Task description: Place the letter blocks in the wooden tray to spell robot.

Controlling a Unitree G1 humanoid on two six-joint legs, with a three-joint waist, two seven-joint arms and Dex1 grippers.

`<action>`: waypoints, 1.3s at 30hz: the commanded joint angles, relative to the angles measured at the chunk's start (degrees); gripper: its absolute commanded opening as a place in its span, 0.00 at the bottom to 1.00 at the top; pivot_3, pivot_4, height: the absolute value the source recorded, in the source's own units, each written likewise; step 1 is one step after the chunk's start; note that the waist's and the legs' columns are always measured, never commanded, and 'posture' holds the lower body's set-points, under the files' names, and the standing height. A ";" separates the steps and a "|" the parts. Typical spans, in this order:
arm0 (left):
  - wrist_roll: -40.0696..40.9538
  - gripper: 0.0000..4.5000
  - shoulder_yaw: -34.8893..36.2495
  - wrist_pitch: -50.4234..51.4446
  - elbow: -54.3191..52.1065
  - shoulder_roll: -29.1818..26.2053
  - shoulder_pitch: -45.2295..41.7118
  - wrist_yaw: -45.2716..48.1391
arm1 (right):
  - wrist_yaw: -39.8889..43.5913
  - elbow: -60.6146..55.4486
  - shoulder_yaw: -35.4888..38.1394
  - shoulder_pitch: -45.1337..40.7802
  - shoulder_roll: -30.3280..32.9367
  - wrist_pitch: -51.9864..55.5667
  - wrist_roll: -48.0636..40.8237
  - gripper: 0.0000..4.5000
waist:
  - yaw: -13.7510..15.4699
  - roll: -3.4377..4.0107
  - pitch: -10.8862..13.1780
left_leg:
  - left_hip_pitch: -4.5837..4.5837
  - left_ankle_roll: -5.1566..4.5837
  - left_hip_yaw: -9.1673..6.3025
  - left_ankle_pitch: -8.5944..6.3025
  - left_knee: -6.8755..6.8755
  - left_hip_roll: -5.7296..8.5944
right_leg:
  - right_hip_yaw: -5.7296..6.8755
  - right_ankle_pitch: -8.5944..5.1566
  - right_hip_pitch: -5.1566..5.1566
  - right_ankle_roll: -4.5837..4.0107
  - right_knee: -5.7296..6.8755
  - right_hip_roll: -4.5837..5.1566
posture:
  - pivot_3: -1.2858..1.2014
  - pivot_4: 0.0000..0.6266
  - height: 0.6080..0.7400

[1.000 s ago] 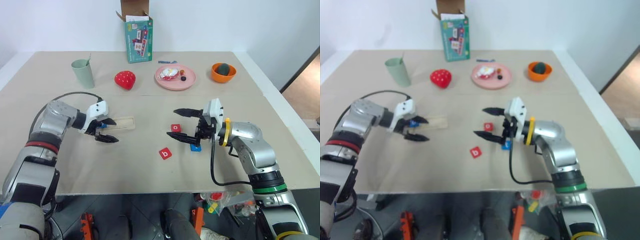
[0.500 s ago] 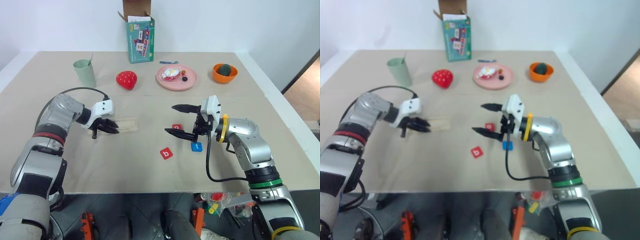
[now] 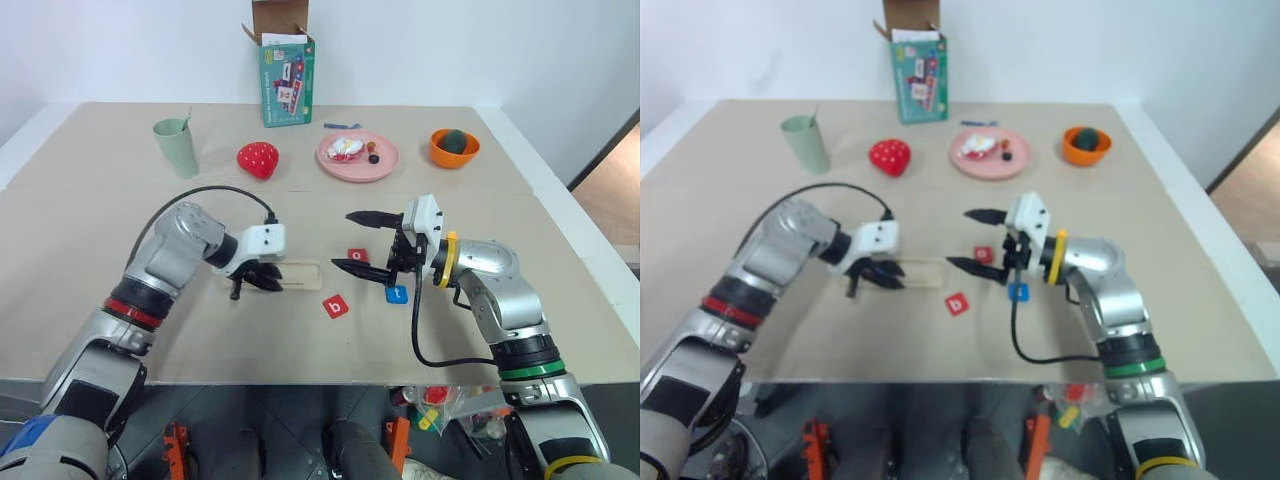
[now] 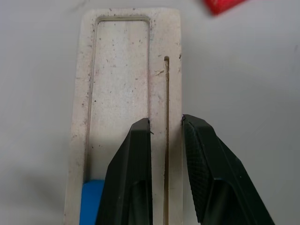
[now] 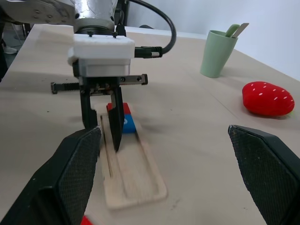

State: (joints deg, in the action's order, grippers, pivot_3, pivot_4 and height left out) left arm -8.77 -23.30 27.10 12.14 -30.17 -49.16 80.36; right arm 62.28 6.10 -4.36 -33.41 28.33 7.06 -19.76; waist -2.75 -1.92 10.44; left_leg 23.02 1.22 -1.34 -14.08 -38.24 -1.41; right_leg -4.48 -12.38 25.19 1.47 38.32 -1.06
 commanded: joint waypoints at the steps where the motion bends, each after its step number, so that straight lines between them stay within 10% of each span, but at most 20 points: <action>1: -0.98 0.10 -1.97 5.85 -5.38 0.54 1.09 -2.78 | -0.18 -0.43 1.14 0.10 0.19 -1.29 -0.06 1.00 | 0.00 0.00 0.00 | 0.00 0.00 0.00 0.00 -0.04 0.00 | 0.00 0.01 -0.01 0.01 0.01 -0.01 | 0.52 0.24 1.00; 17: 0.55 0.10 -3.59 6.38 -4.82 0.05 -0.12 -7.22 | 0.20 -0.93 0.75 1.13 0.79 -1.42 0.23 1.00 | -0.02 0.01 0.00 | -0.47 -0.02 0.09 0.08 -0.16 0.01 | -0.11 0.05 -0.31 -0.02 0.33 -0.04 | 0.52 0.24 1.00; 18: 0.47 0.33 -3.31 5.66 -4.37 -0.13 -0.24 -7.62 | 0.56 -0.91 0.60 1.15 1.01 -1.48 0.39 1.00 | -0.01 0.01 0.00 | -0.47 -0.02 0.10 0.08 -0.16 0.01 | -0.12 0.05 -0.30 -0.02 0.33 -0.04 | 0.52 0.24 1.00; 27: 11.01 0.99 9.74 4.59 -12.07 -7.39 1.06 -6.05 | 11.06 -1.75 -3.80 1.04 6.60 0.23 1.08 1.00 | -0.51 0.04 0.03 | -0.35 -0.03 0.17 0.08 -0.12 -0.07 | -0.23 0.05 -0.09 -0.02 0.38 -0.13 | 0.52 0.24 1.00; 39: 34.65 0.99 31.18 3.59 -36.37 -8.04 32.63 -8.93 | 17.80 1.35 -9.29 -3.10 4.75 -4.41 4.00 1.00 | -1.10 0.06 0.05 | -0.44 -0.03 0.18 0.07 -0.10 -0.20 | -0.18 -0.04 -0.10 -0.14 0.50 -0.17 | 0.52 0.24 1.00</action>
State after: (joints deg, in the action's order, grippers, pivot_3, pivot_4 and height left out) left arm 22.69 4.55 32.57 -20.10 -38.91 -19.34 73.34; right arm 79.08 7.05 -13.69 -34.59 33.40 4.31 -16.25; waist -3.85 -1.86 10.49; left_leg 22.54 1.19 -1.14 -14.00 -38.35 -1.62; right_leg -4.69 -12.40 25.08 1.31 38.82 -1.22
